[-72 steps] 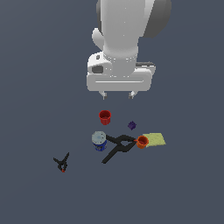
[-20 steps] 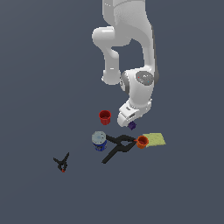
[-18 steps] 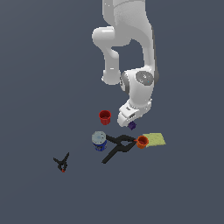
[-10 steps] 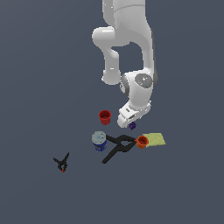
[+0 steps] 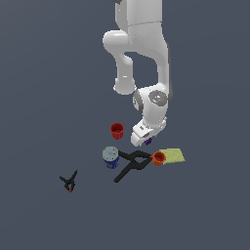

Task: Pick up a designated object from a clutter of objects.

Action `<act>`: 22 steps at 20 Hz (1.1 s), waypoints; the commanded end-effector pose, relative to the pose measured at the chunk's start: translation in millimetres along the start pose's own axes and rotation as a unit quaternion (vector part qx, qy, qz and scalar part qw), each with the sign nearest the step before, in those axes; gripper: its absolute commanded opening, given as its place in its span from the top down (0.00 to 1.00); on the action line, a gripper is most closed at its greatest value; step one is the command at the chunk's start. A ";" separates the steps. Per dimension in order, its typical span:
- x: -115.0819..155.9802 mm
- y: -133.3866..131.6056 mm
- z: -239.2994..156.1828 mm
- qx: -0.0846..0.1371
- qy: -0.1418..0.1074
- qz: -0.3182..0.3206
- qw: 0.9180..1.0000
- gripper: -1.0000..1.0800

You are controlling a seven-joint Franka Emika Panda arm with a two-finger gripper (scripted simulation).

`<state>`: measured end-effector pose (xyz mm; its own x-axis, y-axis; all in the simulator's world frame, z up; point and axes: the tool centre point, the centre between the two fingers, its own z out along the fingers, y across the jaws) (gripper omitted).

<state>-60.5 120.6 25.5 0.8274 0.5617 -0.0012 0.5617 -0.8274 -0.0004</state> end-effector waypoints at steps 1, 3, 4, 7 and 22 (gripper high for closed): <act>0.4 0.2 3.4 0.000 0.001 0.000 1.000 0.04; 0.4 0.2 3.7 0.000 0.001 0.000 1.000 1.00; 0.4 0.2 3.7 0.000 0.001 0.000 1.000 1.00; 0.4 0.2 3.7 0.000 0.001 0.000 1.000 1.00; -4.5 1.2 -13.2 -0.001 0.000 0.000 1.000 1.00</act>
<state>-62.9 117.9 33.9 0.8274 0.5616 -0.0011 0.5616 -0.8274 0.0002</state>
